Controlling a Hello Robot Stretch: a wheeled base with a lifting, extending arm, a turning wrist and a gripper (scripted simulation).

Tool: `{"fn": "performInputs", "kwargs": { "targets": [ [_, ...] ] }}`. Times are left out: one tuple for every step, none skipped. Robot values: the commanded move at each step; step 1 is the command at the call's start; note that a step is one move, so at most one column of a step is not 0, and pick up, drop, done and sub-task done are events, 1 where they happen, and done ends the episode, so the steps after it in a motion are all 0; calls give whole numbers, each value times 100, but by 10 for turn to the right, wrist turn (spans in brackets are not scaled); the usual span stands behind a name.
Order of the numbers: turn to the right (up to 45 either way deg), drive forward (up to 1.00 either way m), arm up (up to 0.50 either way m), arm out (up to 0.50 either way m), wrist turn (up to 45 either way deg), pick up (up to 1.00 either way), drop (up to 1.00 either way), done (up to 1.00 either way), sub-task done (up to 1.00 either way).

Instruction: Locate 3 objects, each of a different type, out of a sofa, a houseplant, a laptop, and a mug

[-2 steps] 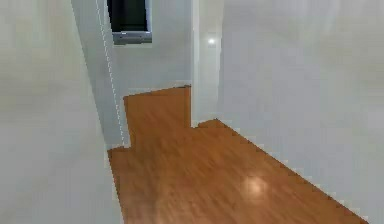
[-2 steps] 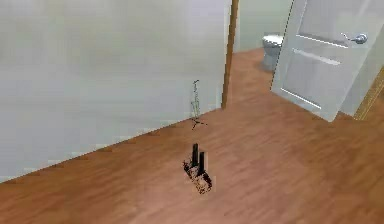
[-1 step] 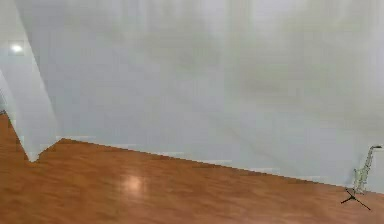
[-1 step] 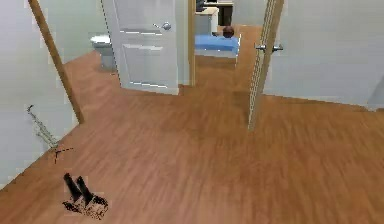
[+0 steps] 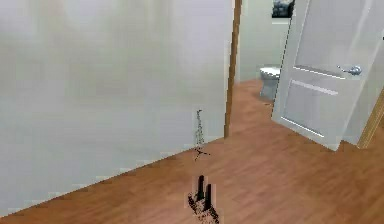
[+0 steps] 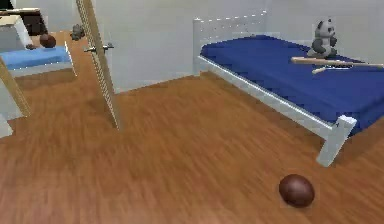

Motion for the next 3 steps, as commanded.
{"fn": "performInputs", "kwargs": {
  "targets": [
    [450,0,0,0,0,0,0,0,0],
    [60,0,0,0,0,0,0,0,0],
    [0,100,0,0,0,0,0,0,0]
  ]
}}
